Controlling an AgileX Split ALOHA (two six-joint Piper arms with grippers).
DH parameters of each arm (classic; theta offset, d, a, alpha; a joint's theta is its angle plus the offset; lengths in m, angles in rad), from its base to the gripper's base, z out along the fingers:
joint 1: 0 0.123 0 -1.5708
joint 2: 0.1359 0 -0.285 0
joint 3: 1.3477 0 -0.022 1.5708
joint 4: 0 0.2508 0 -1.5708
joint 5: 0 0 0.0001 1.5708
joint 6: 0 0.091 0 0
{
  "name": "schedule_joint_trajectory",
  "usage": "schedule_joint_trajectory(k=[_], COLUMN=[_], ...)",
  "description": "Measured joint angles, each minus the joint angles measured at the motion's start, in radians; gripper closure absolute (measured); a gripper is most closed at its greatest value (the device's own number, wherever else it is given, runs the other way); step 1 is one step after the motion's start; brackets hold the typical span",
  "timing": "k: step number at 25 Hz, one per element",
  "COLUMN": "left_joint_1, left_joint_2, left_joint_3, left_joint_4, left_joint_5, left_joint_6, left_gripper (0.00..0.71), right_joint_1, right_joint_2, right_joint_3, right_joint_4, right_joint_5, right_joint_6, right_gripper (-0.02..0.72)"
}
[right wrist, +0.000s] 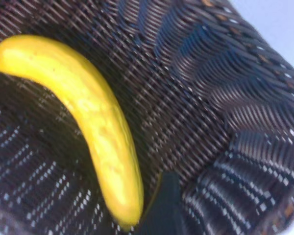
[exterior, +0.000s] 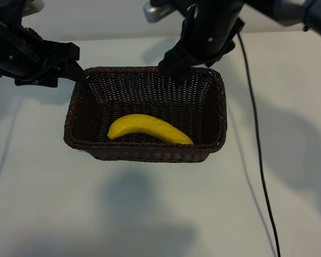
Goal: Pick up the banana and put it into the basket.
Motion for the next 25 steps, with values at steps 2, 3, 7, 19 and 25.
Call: schedule_joint_trajectory(k=[2, 3, 7, 19, 25], left_joint_1=[0.0, 0.0, 0.0, 0.0, 0.0], left_joint_2=[0.0, 0.0, 0.0, 0.0, 0.0], left_joint_3=[0.0, 0.0, 0.0, 0.0, 0.0], left_joint_4=[-0.001, -0.001, -0.001, -0.001, 0.0], left_joint_5=[0.0, 0.0, 0.0, 0.0, 0.0], left_joint_6=[0.0, 0.0, 0.005, 0.004, 0.004], left_gripper=[0.12, 0.12, 0.12, 0.12, 0.12], right_joint_1=[-0.006, -0.009, -0.013, -0.013, -0.013], right_joint_2=[-0.029, -0.044, -0.087, -0.093, -0.093], right_joint_3=[0.0, 0.0, -0.001, -0.001, -0.001], right_joint_4=[0.0, 0.0, 0.0, -0.003, -0.01], right_joint_5=[0.032, 0.044, 0.056, 0.058, 0.058], right_joint_6=[0.001, 0.002, 0.004, 0.015, 0.021], right_gripper=[0.056, 0.056, 0.063, 0.096, 0.101])
